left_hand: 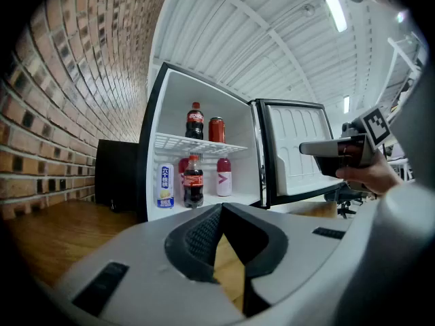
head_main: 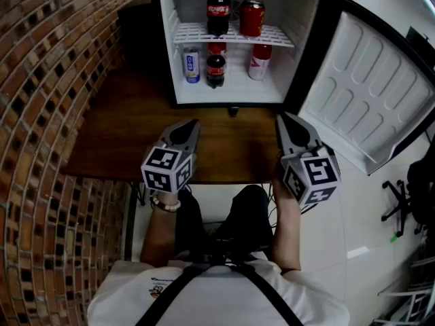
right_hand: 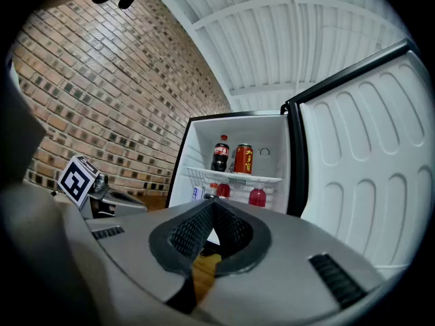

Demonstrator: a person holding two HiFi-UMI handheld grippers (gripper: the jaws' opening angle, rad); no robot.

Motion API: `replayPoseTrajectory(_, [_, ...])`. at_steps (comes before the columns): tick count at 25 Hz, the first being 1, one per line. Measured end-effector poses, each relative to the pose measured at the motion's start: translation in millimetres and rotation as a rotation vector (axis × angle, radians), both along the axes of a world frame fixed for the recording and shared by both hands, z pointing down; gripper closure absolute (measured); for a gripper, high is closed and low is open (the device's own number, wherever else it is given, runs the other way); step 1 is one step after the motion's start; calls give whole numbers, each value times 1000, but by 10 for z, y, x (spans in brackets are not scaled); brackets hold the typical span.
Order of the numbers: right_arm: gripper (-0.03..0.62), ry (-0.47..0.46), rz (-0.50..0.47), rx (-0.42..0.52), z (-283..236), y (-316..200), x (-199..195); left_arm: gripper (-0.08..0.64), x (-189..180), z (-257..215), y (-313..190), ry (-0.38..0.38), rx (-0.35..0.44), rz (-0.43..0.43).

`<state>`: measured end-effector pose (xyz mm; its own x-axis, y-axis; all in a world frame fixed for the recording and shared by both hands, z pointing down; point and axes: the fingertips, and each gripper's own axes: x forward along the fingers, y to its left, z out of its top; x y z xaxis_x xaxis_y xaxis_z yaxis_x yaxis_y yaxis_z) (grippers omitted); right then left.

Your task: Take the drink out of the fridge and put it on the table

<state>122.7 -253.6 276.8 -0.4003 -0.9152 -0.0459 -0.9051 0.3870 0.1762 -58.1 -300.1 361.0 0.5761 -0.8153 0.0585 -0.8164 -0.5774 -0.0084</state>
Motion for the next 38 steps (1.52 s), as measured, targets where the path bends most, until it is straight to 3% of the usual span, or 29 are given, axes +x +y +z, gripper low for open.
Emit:
replayPoseTrajectory(22, [575, -17, 9, 3, 27, -1, 51, 560, 6, -57, -56, -23, 26, -7])
replayPoseTrajectory(31, [575, -35, 24, -1, 31, -30, 181, 560, 65, -691, -424, -3, 134, 6])
replayPoseTrajectory(33, [575, -39, 26, -1, 35, -37, 208, 483, 122, -833, -495, -5, 150, 23])
replayPoseTrajectory(36, [575, -46, 27, -1, 39, -53, 243, 467, 212, -1058, -595, -28, 183, 38])
replayPoseTrajectory(38, [575, -49, 27, 0, 36, -59, 255, 377, 274, -1225, -674, -42, 206, 43])
